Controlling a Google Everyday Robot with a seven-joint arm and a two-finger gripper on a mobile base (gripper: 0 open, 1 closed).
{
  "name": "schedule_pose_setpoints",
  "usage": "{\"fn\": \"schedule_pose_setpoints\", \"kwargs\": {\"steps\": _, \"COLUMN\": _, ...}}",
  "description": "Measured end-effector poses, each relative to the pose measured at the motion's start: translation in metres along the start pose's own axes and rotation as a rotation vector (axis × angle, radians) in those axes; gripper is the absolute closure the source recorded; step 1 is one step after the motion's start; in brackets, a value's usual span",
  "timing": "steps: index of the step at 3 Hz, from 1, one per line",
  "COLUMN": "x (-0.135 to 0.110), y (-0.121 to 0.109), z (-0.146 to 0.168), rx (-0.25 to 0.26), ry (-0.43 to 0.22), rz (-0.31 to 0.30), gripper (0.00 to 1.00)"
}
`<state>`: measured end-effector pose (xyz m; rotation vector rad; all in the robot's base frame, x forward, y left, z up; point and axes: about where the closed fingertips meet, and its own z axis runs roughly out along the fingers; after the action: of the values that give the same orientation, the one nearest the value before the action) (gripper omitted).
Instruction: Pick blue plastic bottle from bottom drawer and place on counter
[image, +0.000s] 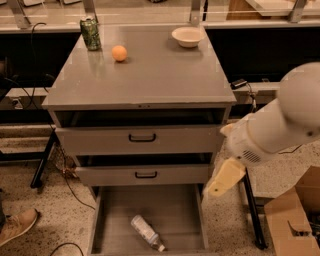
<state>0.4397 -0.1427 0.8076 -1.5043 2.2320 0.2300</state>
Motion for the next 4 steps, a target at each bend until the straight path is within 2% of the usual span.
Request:
{"fn": "schedule_pose_setpoints", "kwargs": {"steps": 1, "x": -0.001, "y": 0.019, "z": 0.088, "rx": -0.077, "ry": -0.02, "rz": -0.019, "gripper": 0.0}}
{"fn": "schedule_pose_setpoints", "kwargs": {"steps": 2, "x": -0.002, "y": 0.037, "z": 0.17, "rx": -0.14, "ry": -0.056, "rz": 0.008, "gripper": 0.0}}
{"fn": "schedule_pose_setpoints", "kwargs": {"steps": 3, "x": -0.003, "y": 0.054, "z": 0.243, "rx": -0.169, "ry": -0.065, "rz": 0.049, "gripper": 0.0}}
{"fn": "schedule_pose_setpoints", "kwargs": {"steps": 4, "x": -0.01, "y": 0.048, "z": 0.246, "rx": -0.148, "ry": -0.087, "rz": 0.059, "gripper": 0.0}}
